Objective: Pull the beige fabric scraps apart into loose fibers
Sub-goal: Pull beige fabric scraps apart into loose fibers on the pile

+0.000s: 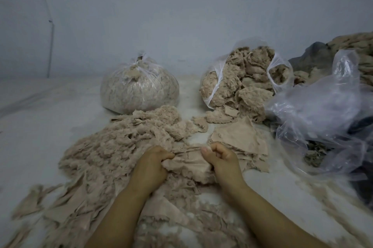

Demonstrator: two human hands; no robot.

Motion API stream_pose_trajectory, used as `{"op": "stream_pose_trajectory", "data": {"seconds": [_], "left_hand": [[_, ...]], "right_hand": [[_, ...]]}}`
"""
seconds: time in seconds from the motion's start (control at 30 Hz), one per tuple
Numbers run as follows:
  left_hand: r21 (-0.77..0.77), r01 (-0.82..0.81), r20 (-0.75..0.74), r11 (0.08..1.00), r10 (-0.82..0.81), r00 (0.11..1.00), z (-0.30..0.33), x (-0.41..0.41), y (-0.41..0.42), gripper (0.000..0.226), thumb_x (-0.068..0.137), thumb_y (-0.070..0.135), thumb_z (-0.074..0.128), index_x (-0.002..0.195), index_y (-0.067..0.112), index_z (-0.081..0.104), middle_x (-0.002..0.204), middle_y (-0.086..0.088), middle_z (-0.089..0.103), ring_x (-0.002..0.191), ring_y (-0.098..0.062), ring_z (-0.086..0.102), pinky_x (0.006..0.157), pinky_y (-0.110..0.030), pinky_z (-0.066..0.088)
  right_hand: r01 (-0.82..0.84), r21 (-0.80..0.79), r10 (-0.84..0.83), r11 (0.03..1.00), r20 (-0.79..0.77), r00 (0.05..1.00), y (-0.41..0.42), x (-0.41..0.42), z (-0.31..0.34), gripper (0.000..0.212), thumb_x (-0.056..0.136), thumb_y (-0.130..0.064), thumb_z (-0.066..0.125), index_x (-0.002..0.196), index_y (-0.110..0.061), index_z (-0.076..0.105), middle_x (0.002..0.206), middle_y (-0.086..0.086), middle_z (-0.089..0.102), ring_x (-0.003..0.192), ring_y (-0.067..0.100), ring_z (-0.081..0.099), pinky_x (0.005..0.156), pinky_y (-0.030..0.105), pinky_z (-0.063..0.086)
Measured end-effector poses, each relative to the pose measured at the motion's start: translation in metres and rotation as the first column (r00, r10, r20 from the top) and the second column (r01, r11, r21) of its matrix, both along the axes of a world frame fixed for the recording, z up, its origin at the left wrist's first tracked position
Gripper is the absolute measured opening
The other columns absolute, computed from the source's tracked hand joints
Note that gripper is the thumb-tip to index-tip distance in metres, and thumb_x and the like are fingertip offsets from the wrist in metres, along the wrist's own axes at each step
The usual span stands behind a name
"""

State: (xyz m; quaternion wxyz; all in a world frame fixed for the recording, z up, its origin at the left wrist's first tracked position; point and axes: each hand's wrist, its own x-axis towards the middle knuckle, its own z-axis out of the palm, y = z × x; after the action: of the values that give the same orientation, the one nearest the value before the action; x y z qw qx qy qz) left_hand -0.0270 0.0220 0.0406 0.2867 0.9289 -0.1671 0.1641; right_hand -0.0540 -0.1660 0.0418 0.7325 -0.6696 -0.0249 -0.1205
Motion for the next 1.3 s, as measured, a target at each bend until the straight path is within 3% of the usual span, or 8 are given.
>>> {"op": "stream_pose_trajectory", "data": {"seconds": [0.23, 0.37, 0.47, 0.53, 0.7, 0.97, 1.13, 1.3], "left_hand": [[-0.293, 0.227, -0.034, 0.929, -0.248, 0.968, 0.014, -0.016, -0.008, 0.035, 0.074, 0.044, 0.043, 0.057, 0.024, 0.066, 0.111, 0.015, 0.058, 0.107, -0.005, 0.050, 0.087, -0.019, 0.039], [-0.362, 0.152, -0.058, 0.920, -0.185, 0.981, 0.010, -0.014, -0.020, 0.045, 0.083, 0.039, 0.066, 0.043, 0.024, 0.052, 0.076, 0.004, 0.069, 0.071, -0.004, 0.063, 0.072, -0.025, 0.050], [-0.095, 0.207, -0.094, 0.974, -0.215, 0.972, 0.001, -0.011, -0.018, 0.012, 0.080, 0.022, 0.073, 0.090, 0.024, 0.067, 0.128, 0.011, 0.053, 0.110, 0.013, 0.046, 0.092, -0.002, 0.032], [0.152, 0.282, -0.234, 0.947, -0.243, 0.941, -0.009, -0.005, -0.013, 0.058, 0.090, 0.023, 0.056, 0.144, 0.019, 0.036, 0.154, 0.010, 0.021, 0.140, -0.002, 0.017, 0.111, -0.011, 0.012], [0.438, 0.255, -0.338, 0.862, -0.105, 0.935, -0.014, -0.002, -0.018, 0.055, 0.103, 0.036, 0.021, 0.152, 0.018, 0.004, 0.160, 0.002, -0.005, 0.146, -0.015, -0.011, 0.115, -0.026, -0.002], [0.457, 0.144, -0.270, 0.878, -0.017, 0.963, -0.013, -0.002, -0.021, 0.051, 0.102, 0.015, 0.028, 0.152, 0.016, 0.014, 0.160, 0.000, 0.003, 0.147, -0.018, 0.000, 0.117, -0.028, 0.005], [0.432, 0.101, -0.204, 0.896, -0.012, 0.979, -0.009, -0.003, -0.016, 0.057, 0.098, 0.009, 0.035, 0.151, 0.016, 0.017, 0.160, -0.002, 0.009, 0.146, -0.016, 0.008, 0.116, -0.025, 0.007], [-0.099, 0.013, 0.115, 0.995, -0.001, 0.993, 0.011, -0.009, -0.025, 0.047, 0.089, 0.023, 0.038, 0.131, 0.014, 0.056, 0.136, 0.001, 0.052, 0.125, -0.011, 0.044, 0.104, -0.016, 0.027]], "right_hand": [[-0.053, 0.052, 0.059, 0.997, -0.112, 0.992, -0.003, -0.003, 0.002, 0.019, 0.090, -0.011, 0.062, 0.071, -0.011, 0.063, 0.067, 0.009, 0.060, 0.062, 0.022, 0.053, 0.061, 0.030, 0.044], [-0.086, -0.123, 0.070, 0.989, -0.131, 0.989, -0.002, -0.001, -0.001, 0.031, 0.088, -0.019, 0.066, 0.058, -0.023, 0.058, 0.055, -0.007, 0.051, 0.054, 0.008, 0.046, 0.051, 0.019, 0.039], [-0.084, -0.379, 0.044, 0.922, -0.114, 0.993, 0.002, 0.000, -0.003, 0.031, 0.086, -0.030, 0.069, 0.061, -0.020, 0.053, 0.053, -0.010, 0.045, 0.051, 0.005, 0.041, 0.050, 0.021, 0.034], [0.002, -0.447, -0.017, 0.895, -0.030, 0.999, 0.007, 0.000, -0.005, 0.038, 0.091, -0.025, 0.063, 0.060, -0.017, 0.042, 0.054, -0.007, 0.038, 0.050, 0.006, 0.035, 0.053, 0.027, 0.031], [0.111, -0.064, -0.107, 0.992, 0.066, 0.992, 0.003, -0.002, 0.005, 0.044, 0.096, -0.019, 0.055, 0.053, -0.022, 0.045, 0.052, -0.011, 0.042, 0.050, 0.006, 0.040, 0.050, 0.023, 0.036], [0.136, 0.173, -0.160, 0.975, 0.135, 0.978, -0.002, -0.010, 0.017, 0.035, 0.096, -0.025, 0.052, 0.072, 0.001, 0.047, 0.064, 0.009, 0.044, 0.060, 0.019, 0.040, 0.057, 0.029, 0.036], [-0.141, 0.459, 0.130, 0.877, 0.056, 0.990, -0.010, -0.010, 0.020, 0.024, 0.079, -0.028, 0.064, 0.073, -0.005, 0.067, 0.070, 0.017, 0.064, 0.062, 0.028, 0.063, 0.058, 0.032, 0.054], [-0.302, 0.305, 0.343, 0.903, -0.091, 0.935, -0.019, -0.010, 0.017, 0.021, 0.068, -0.023, 0.075, 0.078, -0.007, 0.068, 0.075, 0.013, 0.066, 0.066, 0.022, 0.065, 0.059, 0.031, 0.055]]}}
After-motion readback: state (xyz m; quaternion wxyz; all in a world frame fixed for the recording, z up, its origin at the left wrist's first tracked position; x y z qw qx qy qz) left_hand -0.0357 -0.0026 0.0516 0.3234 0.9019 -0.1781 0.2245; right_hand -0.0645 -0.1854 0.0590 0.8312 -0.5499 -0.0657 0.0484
